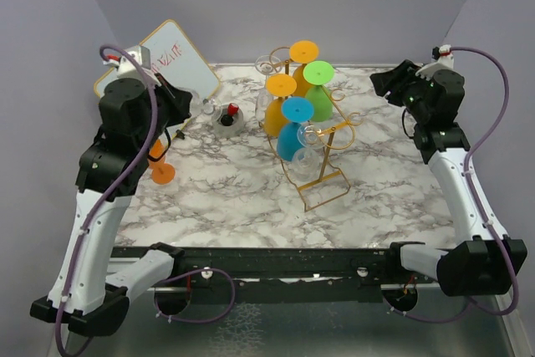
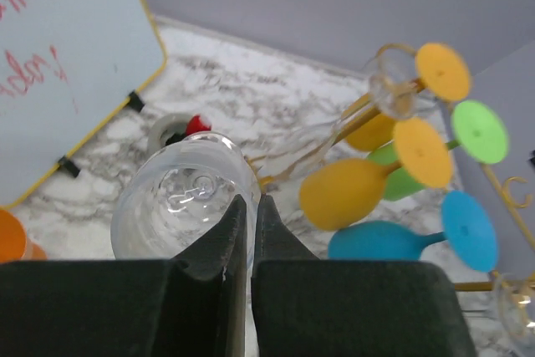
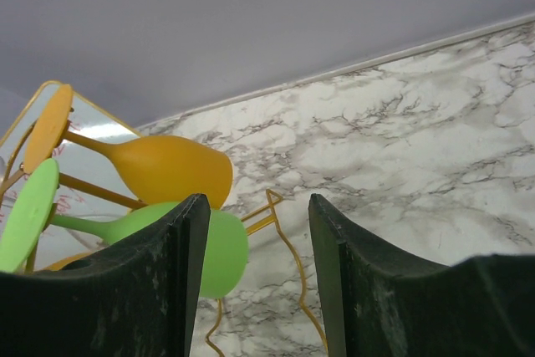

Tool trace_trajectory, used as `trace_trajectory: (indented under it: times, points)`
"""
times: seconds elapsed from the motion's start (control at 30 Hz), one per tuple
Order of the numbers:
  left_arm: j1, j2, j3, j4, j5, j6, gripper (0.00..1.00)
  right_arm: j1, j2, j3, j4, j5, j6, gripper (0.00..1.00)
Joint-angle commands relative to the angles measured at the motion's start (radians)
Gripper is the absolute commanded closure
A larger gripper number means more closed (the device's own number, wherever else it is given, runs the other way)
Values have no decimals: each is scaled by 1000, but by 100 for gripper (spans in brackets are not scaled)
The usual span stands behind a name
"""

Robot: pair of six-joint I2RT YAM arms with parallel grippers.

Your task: Place the wine glass upside down on the wine glass rack

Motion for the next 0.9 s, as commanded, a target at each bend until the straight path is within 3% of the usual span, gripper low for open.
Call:
trace_trajectory:
  times: [0.0, 0.27, 0.5, 0.6, 0.77, 0.87]
  points:
    - [3, -29, 145, 108, 62, -52, 100, -6, -36, 11, 35, -62, 65, 44]
    - [3, 10, 205, 436, 383, -200, 100, -5, -77, 7, 43, -75, 99, 44]
    - [3, 108, 154, 836, 557, -455, 100, -5, -137, -30, 83, -43, 161, 44]
    - [-31, 176, 147, 963, 541, -557, 100, -5, -168, -52, 108, -53, 205, 44]
    - [-217, 275, 204, 979, 349, -413, 100, -6, -236, -113, 174, -67, 312, 44]
    - [-307, 352, 244, 1032, 316, -374, 100, -5, -286, -165, 240, -77, 384, 42]
